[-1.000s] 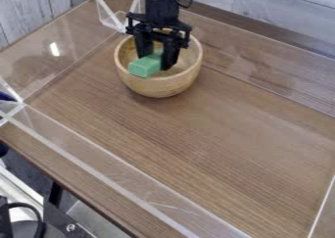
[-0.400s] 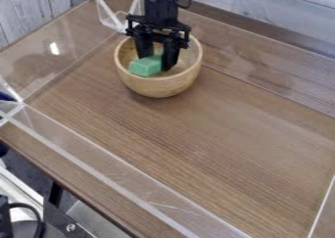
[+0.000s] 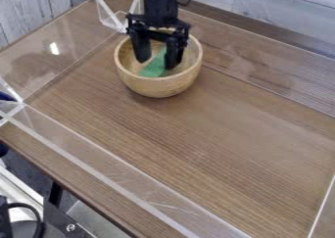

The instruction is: Put the green block in the brown bowl

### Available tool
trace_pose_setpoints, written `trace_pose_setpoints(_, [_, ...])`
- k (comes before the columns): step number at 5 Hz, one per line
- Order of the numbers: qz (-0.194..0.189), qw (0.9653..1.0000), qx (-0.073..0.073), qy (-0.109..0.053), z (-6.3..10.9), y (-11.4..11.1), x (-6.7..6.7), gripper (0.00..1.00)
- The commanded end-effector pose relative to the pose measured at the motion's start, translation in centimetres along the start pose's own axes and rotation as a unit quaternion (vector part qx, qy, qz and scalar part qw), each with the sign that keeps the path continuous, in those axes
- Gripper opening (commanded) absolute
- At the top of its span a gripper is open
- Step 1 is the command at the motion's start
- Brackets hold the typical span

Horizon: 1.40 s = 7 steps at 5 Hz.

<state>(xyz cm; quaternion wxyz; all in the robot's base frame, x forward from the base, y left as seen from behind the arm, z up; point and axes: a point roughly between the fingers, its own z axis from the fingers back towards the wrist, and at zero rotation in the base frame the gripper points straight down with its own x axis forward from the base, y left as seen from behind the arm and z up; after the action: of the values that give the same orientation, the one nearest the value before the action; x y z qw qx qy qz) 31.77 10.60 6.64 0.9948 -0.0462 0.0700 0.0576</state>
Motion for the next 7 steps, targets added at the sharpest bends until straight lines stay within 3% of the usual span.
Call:
trace_pose_setpoints(1, [-0.003, 0.9968, 0.006, -0.079, 5.9, 0.0, -0.6, 1.0])
trace_pose_setpoints(2, [-0.007, 0.9938, 0.002, -0.111, 9.1, -0.2, -2.0, 1.0])
trace_pose_setpoints(3, [-0.007, 0.9921, 0.002, -0.125, 11.2, 0.2, -3.8, 1.0])
trace_pose_setpoints(4, [-0.003, 0.9918, 0.005, -0.128, 12.2, 1.0, -5.7, 1.0])
trace_pose_setpoints(5, [0.002, 0.9927, 0.013, -0.12, 11.3, 2.1, -7.3, 1.0])
trace_pose_setpoints(6, [0.012, 0.9934, 0.018, -0.113, 9.9, 3.8, -8.1, 0.0])
trace_pose_setpoints(7, [0.023, 0.9942, 0.026, -0.102, 8.6, 5.2, -8.7, 1.0])
